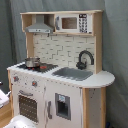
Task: Play with the kitchen
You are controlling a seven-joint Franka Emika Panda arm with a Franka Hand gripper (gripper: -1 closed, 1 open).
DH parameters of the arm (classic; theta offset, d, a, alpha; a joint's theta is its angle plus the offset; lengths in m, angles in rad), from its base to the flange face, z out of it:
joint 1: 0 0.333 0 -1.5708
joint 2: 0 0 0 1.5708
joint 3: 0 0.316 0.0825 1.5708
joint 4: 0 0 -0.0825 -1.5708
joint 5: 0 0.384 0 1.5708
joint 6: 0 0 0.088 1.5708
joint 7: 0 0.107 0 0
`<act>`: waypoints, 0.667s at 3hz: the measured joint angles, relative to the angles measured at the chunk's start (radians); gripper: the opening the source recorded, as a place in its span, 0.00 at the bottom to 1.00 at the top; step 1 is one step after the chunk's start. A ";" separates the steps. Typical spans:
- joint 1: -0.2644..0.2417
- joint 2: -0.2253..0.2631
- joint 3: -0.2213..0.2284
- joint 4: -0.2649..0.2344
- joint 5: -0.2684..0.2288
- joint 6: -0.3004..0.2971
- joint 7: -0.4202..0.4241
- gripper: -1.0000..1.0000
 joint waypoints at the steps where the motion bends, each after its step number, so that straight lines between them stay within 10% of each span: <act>1: -0.028 0.000 -0.044 -0.018 0.000 0.067 0.065 1.00; 2: -0.072 0.000 -0.084 -0.024 0.000 0.150 0.080 1.00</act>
